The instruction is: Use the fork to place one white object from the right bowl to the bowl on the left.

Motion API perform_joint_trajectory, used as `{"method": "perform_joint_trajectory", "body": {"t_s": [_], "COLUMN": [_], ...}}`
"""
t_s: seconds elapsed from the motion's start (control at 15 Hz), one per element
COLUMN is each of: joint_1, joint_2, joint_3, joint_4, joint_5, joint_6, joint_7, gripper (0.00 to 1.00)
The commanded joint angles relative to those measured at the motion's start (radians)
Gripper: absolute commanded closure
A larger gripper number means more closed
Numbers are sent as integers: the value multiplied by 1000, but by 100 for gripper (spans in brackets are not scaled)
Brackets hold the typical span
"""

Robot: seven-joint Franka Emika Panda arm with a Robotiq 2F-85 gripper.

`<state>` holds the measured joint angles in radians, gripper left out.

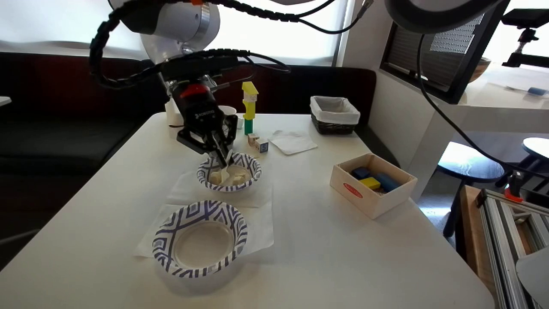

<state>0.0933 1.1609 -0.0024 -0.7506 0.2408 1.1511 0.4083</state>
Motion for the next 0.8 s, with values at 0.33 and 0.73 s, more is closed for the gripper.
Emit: {"method": "perform_joint_trajectory", "body": {"t_s": [0.33,0.73], "joint_1": [-6,-16], "joint_2": [4,24], "joint_3": [-1,1], "joint_4": [91,109], "joint_5": [-7,-2], "joint_6": [-36,-40], "joint_7": [-2,1], "gripper": [97,97]}}
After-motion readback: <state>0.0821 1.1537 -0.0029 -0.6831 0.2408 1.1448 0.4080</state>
